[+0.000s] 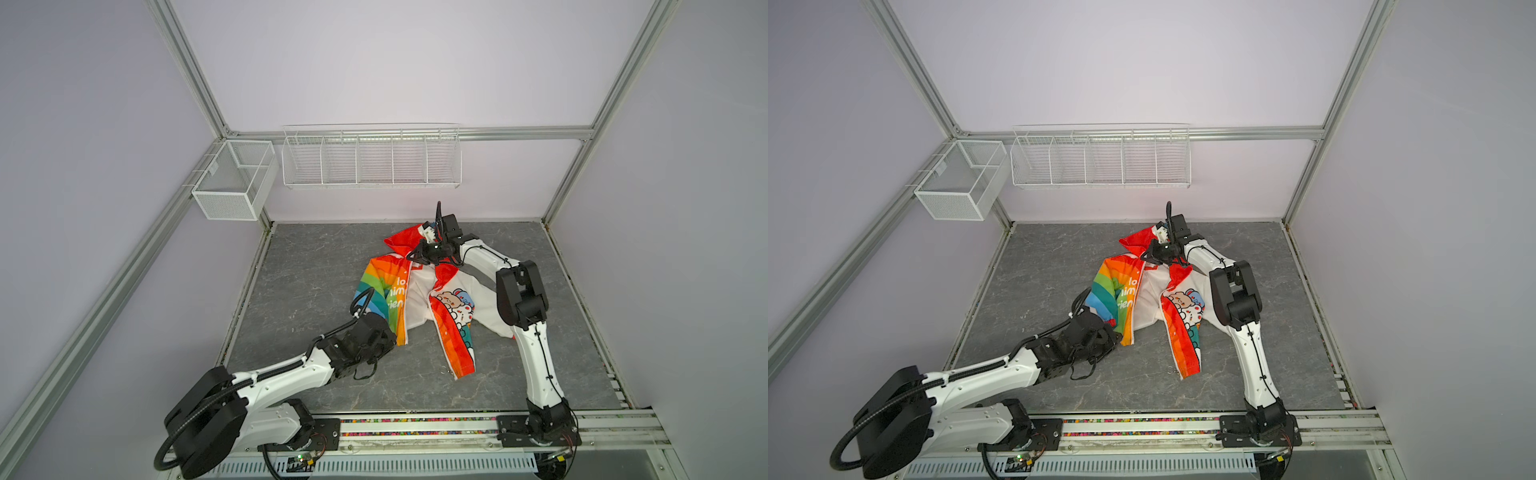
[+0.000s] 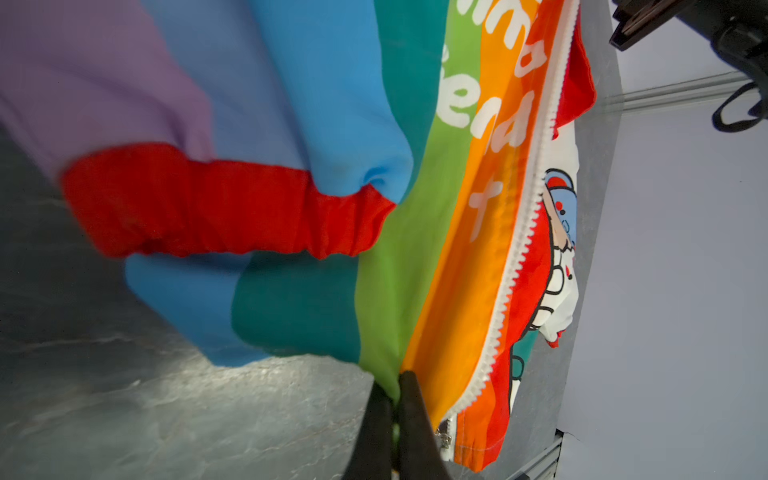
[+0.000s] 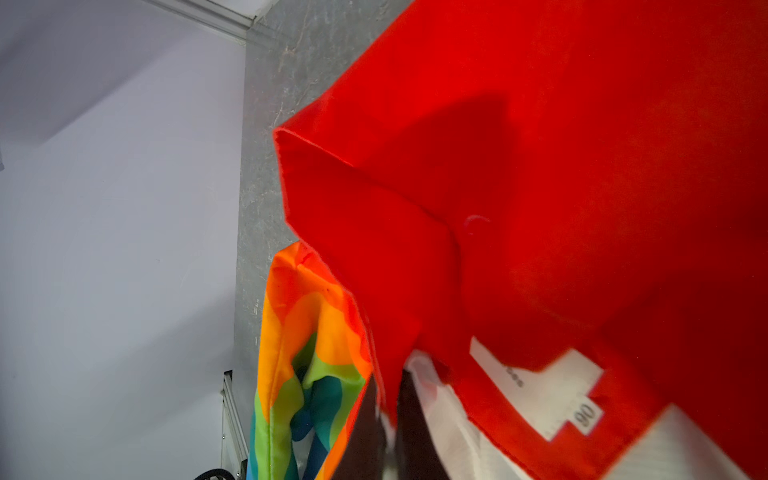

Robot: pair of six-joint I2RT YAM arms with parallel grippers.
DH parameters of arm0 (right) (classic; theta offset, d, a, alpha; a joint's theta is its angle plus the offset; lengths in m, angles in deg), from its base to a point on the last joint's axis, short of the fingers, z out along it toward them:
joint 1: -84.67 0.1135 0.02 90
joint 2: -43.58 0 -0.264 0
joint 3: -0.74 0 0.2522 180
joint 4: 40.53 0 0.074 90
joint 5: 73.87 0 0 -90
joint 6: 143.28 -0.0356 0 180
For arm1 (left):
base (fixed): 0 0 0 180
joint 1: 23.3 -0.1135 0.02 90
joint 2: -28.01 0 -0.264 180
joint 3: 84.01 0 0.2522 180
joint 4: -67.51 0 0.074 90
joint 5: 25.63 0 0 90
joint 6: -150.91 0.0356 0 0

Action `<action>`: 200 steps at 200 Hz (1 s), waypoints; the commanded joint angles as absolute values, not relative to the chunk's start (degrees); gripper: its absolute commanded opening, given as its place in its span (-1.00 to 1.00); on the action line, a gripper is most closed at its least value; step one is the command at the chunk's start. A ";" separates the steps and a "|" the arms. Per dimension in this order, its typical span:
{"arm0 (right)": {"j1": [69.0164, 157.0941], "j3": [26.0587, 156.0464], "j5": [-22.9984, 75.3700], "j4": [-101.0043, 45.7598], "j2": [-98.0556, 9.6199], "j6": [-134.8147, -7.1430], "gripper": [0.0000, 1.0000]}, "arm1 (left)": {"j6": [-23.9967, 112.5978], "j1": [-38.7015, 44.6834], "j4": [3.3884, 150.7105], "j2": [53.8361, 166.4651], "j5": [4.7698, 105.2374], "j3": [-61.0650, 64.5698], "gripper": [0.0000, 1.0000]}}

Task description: Zip up the jacket

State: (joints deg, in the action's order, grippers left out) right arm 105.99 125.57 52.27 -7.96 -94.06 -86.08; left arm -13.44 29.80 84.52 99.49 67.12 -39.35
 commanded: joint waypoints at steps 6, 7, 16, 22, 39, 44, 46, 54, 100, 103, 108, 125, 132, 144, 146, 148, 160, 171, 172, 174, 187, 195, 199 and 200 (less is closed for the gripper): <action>103.17 124.89 52.38 -12.03 -94.73 -85.92 -0.86 | -14.76 33.17 81.43 105.37 65.49 -36.39 -1.00; 103.15 124.89 52.40 -11.97 -94.75 -85.90 -0.86 | -14.80 33.28 81.35 105.62 65.51 -36.36 -1.00; 102.80 124.93 52.39 -11.48 -94.92 -85.48 -0.84 | -15.15 33.98 79.96 107.93 65.06 -36.00 -1.00; 102.78 124.98 52.32 -11.15 -95.11 -85.13 -0.83 | -15.52 34.28 78.82 109.42 64.57 -35.97 -1.00; 102.79 125.07 51.85 -9.63 -95.20 -84.01 -0.78 | -16.80 34.94 75.39 113.62 63.67 -36.27 -1.00; 102.85 125.01 51.49 -9.08 -95.15 -83.75 -0.77 | -17.15 35.05 74.50 114.65 63.45 -36.44 -1.00; 102.82 124.99 51.36 -8.81 -95.12 -83.60 -0.77 | -17.27 35.06 74.17 115.01 63.38 -36.48 -1.00; 102.80 124.85 50.35 -7.79 -94.90 -82.94 -0.76 | -17.55 35.23 73.52 116.30 63.16 -36.50 -1.00; 102.68 125.15 41.87 0.12 -91.09 -79.27 -0.37 | -18.17 35.88 76.13 114.34 64.47 -38.58 -0.58; 102.64 125.15 41.44 0.42 -90.74 -79.17 -0.33 | -18.06 35.99 76.58 113.87 64.73 -38.68 -0.52; 102.67 125.24 40.76 1.05 -90.09 -78.97 -0.27 | -18.11 36.22 77.18 113.01 65.15 -38.93 -0.42; 102.64 125.50 39.24 2.67 -87.87 -78.61 -0.03 | -18.02 36.89 79.37 109.95 66.50 -39.48 -0.24; 102.69 125.59 38.71 3.35 -86.91 -78.51 0.04 | -17.87 37.14 80.47 108.58 66.97 -39.57 -0.22; 102.68 125.34 37.62 4.36 -85.04 -78.33 0.10 | -17.54 37.58 82.40 106.36 67.84 -39.57 -0.22; 102.69 125.29 37.39 4.59 -84.73 -78.33 0.11 | -17.50 37.67 82.76 105.98 68.05 -39.51 -0.22; 102.67 125.25 37.11 4.84 -84.43 -78.26 0.11 | -17.38 37.76 83.18 105.62 68.13 -39.49 -0.22; 102.68 124.86 35.38 6.72 -82.35 -78.02 0.14 | -16.61 38.20 85.39 103.22 69.21 -39.15 -0.22; 102.64 124.33 33.22 8.80 -80.30 -77.98 0.14 | -15.42 38.65 86.86 101.13 70.26 -38.72 -0.22; 102.67 124.30 32.94 8.99 -80.10 -77.98 0.14 | -15.27 38.70 86.92 100.91 70.35 -38.71 -0.22; 102.68 124.25 32.40 9.65 -79.76 -77.95 0.14 | -14.94 38.78 87.10 100.51 70.57 -38.63 -0.23; 102.69 123.65 29.09 13.20 -77.37 -78.30 0.08 | -11.91 39.42 88.45 98.60 71.80 -37.73 -0.25; 102.66 123.13 27.56 15.06 -76.02 -78.61 0.00 | -9.83 39.83 89.87 98.00 72.45 -36.65 -0.26; 102.64 122.70 26.94 15.85 -75.27 -78.80 -0.03 | -8.73 40.08 90.51 97.86 72.75 -36.10 -0.26; 102.66 122.56 26.81 16.07 -75.17 -78.87 -0.03 | -8.45 40.12 90.63 97.87 72.78 -35.95 -0.26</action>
